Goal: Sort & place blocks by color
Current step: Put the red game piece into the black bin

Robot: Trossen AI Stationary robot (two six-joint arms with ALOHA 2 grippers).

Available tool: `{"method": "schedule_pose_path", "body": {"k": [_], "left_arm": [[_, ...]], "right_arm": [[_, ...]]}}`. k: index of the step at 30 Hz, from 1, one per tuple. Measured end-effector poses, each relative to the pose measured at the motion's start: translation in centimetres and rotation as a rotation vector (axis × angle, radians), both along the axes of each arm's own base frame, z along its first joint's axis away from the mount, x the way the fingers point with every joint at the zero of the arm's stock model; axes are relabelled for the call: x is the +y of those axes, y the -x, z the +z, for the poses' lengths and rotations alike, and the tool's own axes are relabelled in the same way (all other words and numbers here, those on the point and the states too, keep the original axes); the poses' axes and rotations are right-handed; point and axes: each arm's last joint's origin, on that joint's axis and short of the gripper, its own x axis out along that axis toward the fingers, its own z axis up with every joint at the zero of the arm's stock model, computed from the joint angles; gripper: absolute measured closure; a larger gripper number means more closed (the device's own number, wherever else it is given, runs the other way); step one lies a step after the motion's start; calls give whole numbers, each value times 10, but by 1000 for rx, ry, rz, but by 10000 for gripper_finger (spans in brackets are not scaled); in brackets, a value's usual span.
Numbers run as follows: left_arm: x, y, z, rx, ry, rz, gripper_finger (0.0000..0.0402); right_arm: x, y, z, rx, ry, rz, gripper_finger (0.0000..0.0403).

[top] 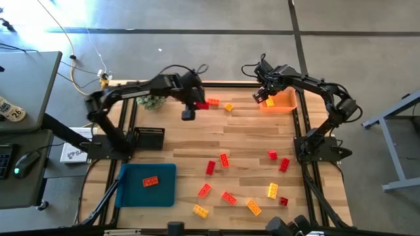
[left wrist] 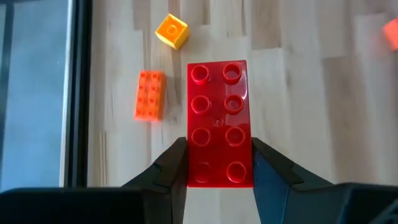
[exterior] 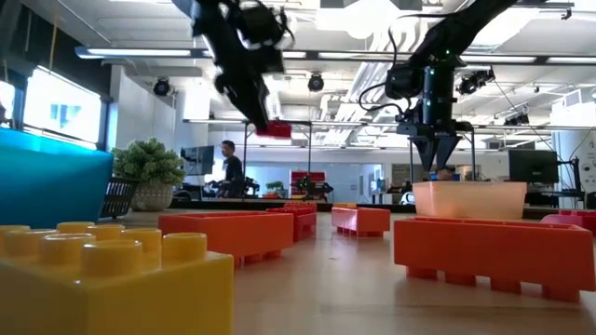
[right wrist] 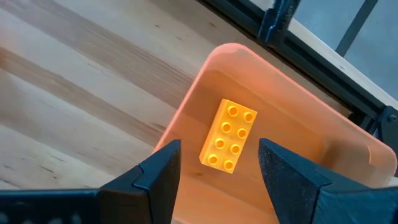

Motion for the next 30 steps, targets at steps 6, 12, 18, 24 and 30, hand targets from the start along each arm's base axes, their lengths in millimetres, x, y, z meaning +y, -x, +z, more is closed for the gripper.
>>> {"method": "schedule_pose_path", "body": {"k": [6, 12, 18, 24, 30], "left_arm": [[-25, 38, 33, -53, 57, 82, 289], [-55, 85, 29, -75, 110, 191, 288], [-80, 128, 6, -88, 144, 327, 287], [-97, 156, -11, -59, 143, 457, 287], [-108, 173, -25, 44, 141, 522, 287]], "right_arm": [[7, -8, 0, -2, 2, 34, 201], [15, -16, 0, -2, 2, 73, 201], [24, -24, 0, -17, 0, 66, 201], [34, -32, 0, -45, -13, 40, 201], [48, -41, 0, -62, -29, 16, 201]]}}
